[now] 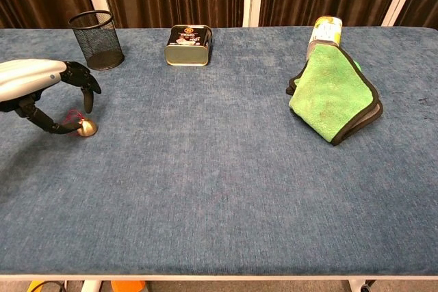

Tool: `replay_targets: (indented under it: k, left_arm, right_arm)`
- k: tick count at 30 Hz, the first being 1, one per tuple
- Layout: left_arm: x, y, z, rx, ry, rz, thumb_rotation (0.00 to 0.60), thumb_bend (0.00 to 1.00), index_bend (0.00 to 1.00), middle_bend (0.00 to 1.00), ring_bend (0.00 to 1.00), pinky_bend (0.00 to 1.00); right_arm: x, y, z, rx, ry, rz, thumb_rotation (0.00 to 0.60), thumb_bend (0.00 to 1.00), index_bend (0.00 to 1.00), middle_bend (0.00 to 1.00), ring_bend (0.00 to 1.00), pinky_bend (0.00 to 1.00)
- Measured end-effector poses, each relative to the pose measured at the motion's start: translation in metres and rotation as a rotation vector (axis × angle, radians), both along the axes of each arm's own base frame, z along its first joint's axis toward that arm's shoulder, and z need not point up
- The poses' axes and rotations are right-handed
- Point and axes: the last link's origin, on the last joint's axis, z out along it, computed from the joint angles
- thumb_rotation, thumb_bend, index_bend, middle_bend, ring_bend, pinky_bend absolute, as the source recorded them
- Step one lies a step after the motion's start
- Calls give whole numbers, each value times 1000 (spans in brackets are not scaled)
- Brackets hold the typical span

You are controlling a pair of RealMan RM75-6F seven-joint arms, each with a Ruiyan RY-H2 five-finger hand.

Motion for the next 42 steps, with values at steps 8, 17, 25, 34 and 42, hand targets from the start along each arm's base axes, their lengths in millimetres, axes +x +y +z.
replay_targets:
  k: [8, 17, 25, 34, 42]
  left_arm:
    - [2, 1, 0, -2, -2, 1, 600, 338, 503, 236, 69, 179]
    - [2, 2, 1, -6, 4, 2, 600, 351, 522, 239, 69, 178]
    - [1, 2, 0, -14, 6, 11, 600, 367, 533, 242, 68, 178]
    - [3, 2, -1, -11, 10, 7, 600, 379, 557, 249, 68, 178]
    - [1, 3, -2, -16, 16, 15, 600, 388, 583, 253, 68, 178]
  right_arm:
    - [-1, 1, 0, 0, -1, -4, 600, 337, 0, 0, 0, 0]
    - [-1, -1, -1, 4, -2, -6, 600, 339, 0, 0, 0, 0]
    - [-2, -1, -1, 3, -4, -9, 600, 339, 0, 0, 0, 0]
    - [-3, -1, -2, 5, -6, -11, 600, 338, 0, 0, 0, 0]
    - [-4, -1, -2, 6, -8, -14, 600, 340, 0, 0, 0, 0]
